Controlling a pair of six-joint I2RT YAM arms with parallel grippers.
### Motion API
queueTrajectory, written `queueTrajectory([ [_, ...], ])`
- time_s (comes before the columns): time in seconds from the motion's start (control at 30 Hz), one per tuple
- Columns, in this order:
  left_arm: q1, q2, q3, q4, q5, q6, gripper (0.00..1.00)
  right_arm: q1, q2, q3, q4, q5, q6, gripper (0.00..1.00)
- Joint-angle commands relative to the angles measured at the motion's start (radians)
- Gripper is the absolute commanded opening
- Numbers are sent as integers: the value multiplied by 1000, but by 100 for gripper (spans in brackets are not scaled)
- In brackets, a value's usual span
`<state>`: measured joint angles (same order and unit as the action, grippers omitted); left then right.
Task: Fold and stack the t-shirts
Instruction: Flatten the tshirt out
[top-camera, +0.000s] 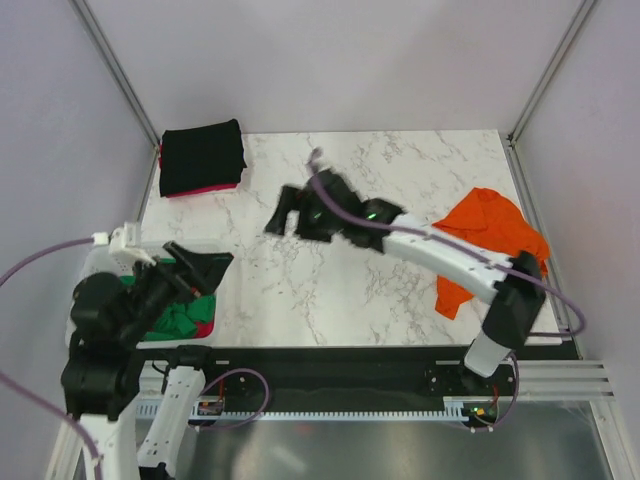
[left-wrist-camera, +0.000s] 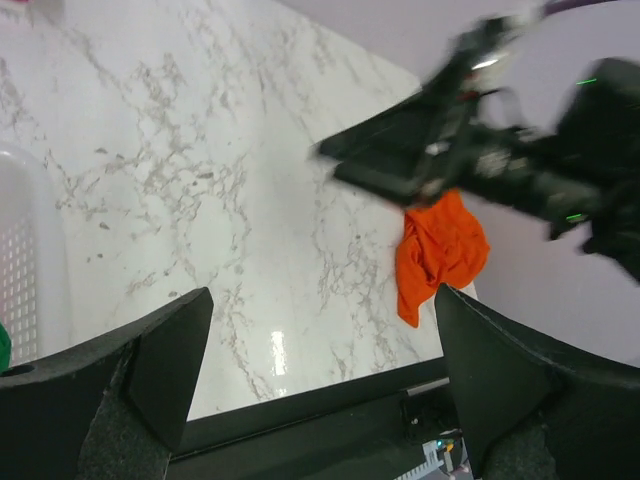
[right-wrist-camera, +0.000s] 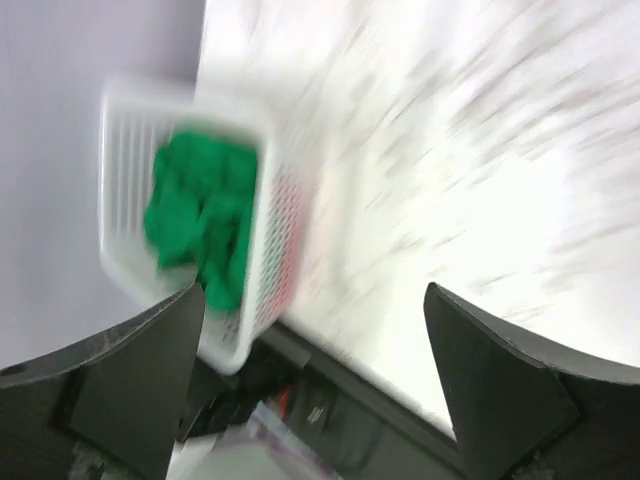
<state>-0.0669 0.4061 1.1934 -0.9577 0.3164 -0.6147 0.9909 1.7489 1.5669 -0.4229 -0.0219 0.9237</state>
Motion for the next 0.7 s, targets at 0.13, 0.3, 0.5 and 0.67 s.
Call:
queueTrajectory([
  [0.13, 53, 71, -239, 279, 226, -52, 100, -542, -374, -221, -336, 322, -288, 98],
  [0.3, 35, 123, -473, 470, 227, -79, 100, -920, -364, -308, -315, 249, -384, 96],
  [0.5, -92, 345, -488, 505, 14, 67, 100, -1072, -163, -213, -294, 272, -384, 86],
  [0.67, -195, 568, -457, 536, -69, 119, 100, -1103, -36, -186, -255, 279, -379, 80],
])
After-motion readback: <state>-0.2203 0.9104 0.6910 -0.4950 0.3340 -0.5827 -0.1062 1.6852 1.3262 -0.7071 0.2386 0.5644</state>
